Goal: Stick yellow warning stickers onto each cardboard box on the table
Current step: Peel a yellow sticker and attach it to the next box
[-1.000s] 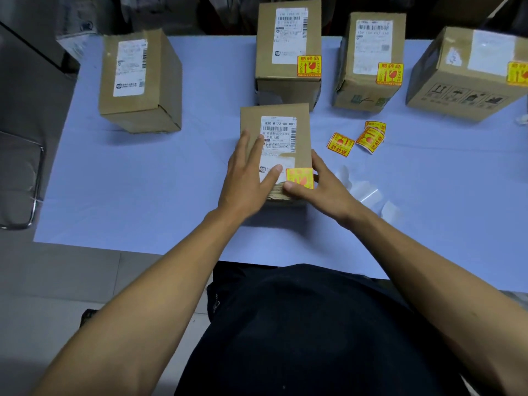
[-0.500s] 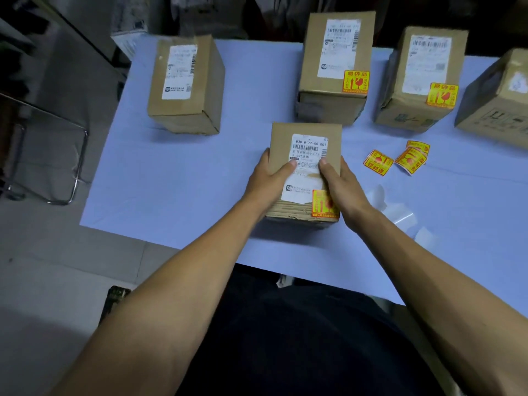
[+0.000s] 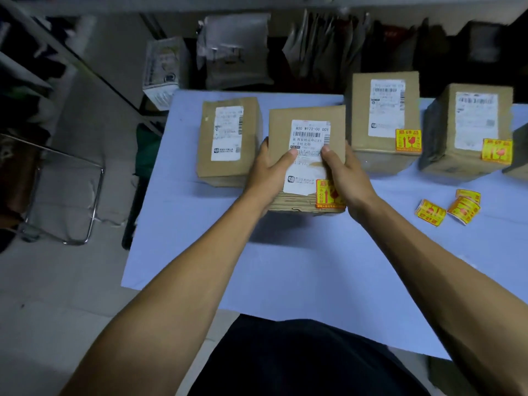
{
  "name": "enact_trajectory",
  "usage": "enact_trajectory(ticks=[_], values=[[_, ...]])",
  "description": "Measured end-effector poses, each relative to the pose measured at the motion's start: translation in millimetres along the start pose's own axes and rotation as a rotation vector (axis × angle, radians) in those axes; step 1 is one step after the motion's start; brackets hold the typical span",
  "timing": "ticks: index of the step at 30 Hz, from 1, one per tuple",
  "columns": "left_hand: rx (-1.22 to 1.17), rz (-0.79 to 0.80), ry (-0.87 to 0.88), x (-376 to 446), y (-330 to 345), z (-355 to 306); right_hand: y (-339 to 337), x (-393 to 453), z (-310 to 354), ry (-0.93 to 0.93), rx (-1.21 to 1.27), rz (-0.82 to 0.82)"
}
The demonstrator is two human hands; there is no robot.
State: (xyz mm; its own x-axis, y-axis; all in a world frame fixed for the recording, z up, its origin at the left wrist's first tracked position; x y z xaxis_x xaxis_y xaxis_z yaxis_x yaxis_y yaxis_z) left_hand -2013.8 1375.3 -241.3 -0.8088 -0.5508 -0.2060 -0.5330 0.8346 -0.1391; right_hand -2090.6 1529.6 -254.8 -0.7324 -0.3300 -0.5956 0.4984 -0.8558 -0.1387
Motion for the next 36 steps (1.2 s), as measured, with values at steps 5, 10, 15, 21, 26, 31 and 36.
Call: enact_trajectory(ticks=[5, 10, 15, 21, 26, 31, 36], values=[[0.021, 0.062, -0.051, 71.6, 3.4, -10.3, 4.9, 51.3, 33.3, 0.062, 0.097, -0.001], [0.084, 0.093, -0.204, 112.6, 6.5, 16.4, 16.0, 94.6, 25.7, 0.236, 0.140, 0.033], [0.085, 0.056, -0.120, 122.6, 8.1, 33.2, 18.3, 114.5, 16.4, 0.162, 0.051, -0.048], [0.067, 0.055, -0.050, 125.9, 8.7, 35.8, 16.8, 118.8, 18.9, 0.123, -0.062, -0.072], [0.185, 0.061, -0.081, 121.8, 5.5, 19.3, 14.6, 107.7, 30.1, 0.161, -0.196, -0.130], [0.567, 0.199, 0.094, 119.8, -0.1, -24.2, 11.2, 84.6, 55.7, 0.054, -0.384, -0.238], [1.049, 0.376, 0.398, 112.8, -30.3, -62.7, 27.5, 55.1, 89.3, -0.278, -0.923, -0.355]])
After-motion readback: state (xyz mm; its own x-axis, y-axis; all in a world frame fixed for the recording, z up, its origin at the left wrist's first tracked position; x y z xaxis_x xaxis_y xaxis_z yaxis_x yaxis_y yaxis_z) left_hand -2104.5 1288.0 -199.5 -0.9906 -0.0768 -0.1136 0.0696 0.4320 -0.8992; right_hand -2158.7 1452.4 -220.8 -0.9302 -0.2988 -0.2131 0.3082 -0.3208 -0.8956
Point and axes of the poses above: each hand's wrist, its own x-axis towards the middle knuckle, its own y-axis out of the palm, z = x × y, the point moved 6 cm from there along x, towards the middle knuckle, and after that the axes turned 10 degrees about y, right-handed, at the moved point
